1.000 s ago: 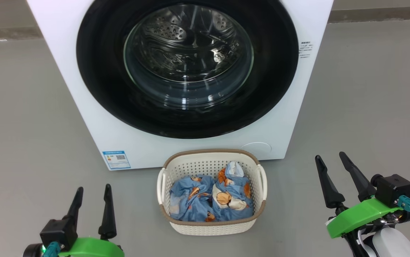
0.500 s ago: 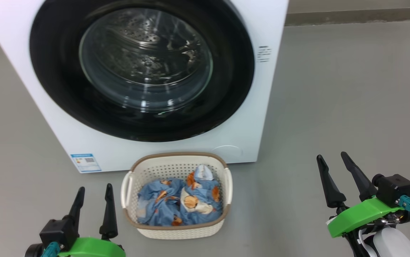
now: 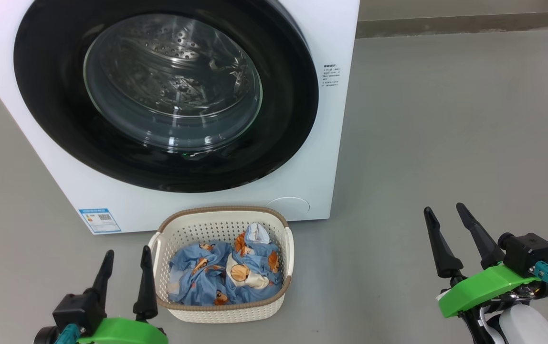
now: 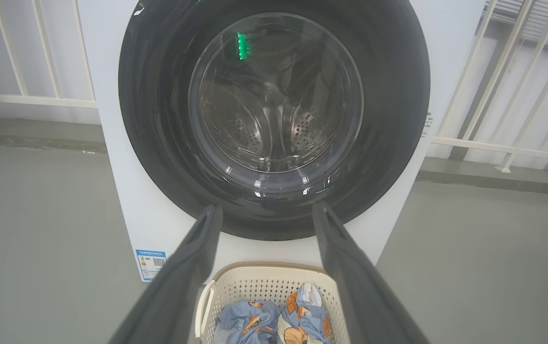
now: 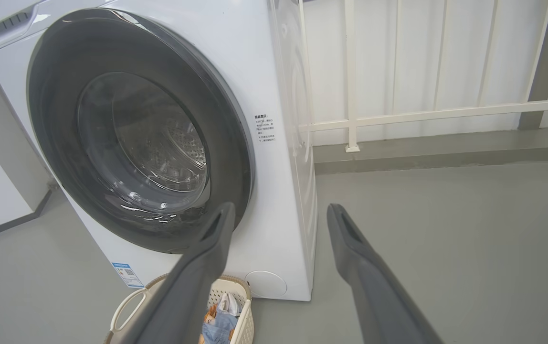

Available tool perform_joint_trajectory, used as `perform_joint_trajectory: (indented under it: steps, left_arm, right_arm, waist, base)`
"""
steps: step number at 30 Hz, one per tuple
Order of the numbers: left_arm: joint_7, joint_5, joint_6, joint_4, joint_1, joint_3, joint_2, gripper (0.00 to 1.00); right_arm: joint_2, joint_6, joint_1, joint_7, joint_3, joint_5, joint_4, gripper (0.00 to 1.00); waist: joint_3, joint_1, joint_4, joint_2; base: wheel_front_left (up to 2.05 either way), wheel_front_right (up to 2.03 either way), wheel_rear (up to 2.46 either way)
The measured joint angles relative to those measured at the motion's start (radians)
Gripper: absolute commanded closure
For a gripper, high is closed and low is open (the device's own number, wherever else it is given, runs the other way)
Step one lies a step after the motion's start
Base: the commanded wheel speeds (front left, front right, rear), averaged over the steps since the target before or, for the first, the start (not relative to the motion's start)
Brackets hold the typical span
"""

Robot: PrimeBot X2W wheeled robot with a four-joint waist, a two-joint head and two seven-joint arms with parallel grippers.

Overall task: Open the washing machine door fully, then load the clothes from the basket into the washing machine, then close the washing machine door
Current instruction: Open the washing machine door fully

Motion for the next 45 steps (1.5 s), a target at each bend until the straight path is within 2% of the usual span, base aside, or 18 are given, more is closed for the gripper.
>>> perform_joint_trajectory:
  steps: [24,45]
  left_arm:
    - [0.0,0.0,0.0,0.0,0.001,-0.01,0.0,0.0]
    - [0.0,0.0,0.0,0.001,0.001,-0.006,0.0,0.0]
  right_arm:
    - [-0.002,0.0,0.0,0.0,0.007,0.0,0.008,0.0]
    - [-0.031,0.0,-0.005,0.0,-0.001,0.0,0.016,0.0]
  waist:
    - [-0.012,0.0,0.008,0.0]
    - [0.003,0.0,0.014,0.0]
  base:
    - [0.0,0.0,0.0]
    - [0.0,0.0,0.0]
